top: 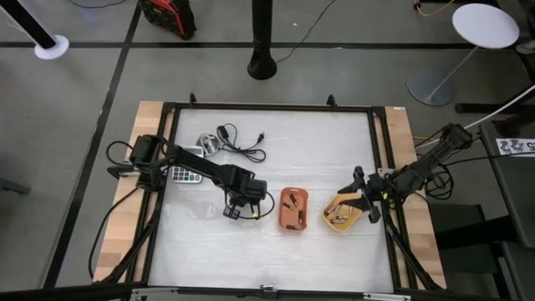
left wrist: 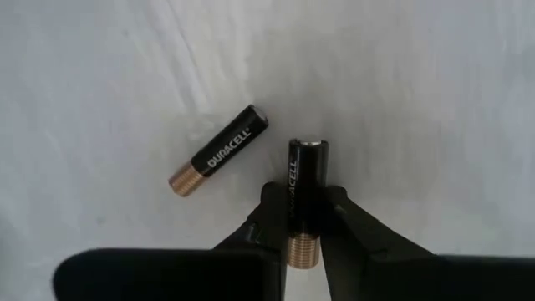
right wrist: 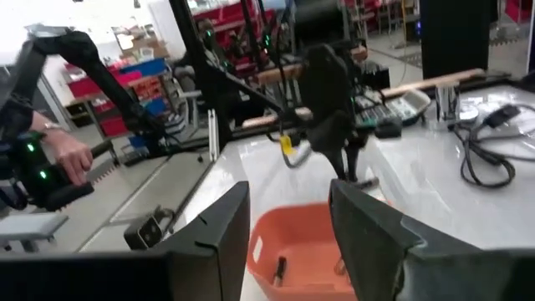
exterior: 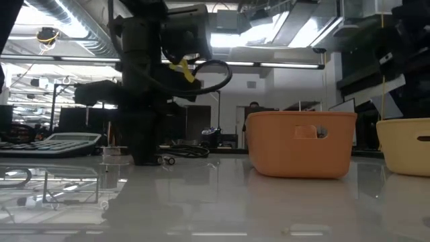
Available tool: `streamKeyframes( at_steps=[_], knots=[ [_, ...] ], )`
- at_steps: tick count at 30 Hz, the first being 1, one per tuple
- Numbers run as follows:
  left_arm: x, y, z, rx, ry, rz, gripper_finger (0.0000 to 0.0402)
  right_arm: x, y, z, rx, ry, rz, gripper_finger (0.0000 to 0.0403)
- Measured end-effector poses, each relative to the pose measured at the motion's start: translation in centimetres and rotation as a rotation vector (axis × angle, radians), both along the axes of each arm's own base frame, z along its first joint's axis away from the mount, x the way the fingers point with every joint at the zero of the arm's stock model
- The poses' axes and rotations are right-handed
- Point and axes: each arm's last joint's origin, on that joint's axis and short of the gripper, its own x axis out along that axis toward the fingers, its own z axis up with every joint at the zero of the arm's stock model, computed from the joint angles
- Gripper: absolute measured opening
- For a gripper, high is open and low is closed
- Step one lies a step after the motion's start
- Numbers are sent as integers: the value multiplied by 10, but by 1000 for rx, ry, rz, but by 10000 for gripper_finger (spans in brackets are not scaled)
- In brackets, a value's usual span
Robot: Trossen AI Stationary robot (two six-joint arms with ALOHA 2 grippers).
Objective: Sort batteries
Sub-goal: Put the black battery into the orange bin
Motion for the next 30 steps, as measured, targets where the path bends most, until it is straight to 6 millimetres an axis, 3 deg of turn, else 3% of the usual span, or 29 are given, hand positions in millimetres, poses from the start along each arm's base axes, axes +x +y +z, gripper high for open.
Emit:
streamKeyframes(
  at_steps=[4,13,30],
  knots=[
    [1,-1,2,-53,5,83,37,0,0,7,-14,-73,11,161],
    [16,-10,19,-250,-33,161,38,-4,2,16,-231,-212,123,161],
    [40,-15,58,-372,-143,260,37,-3,-31,1,-272,-65,-5,161]
  ],
)
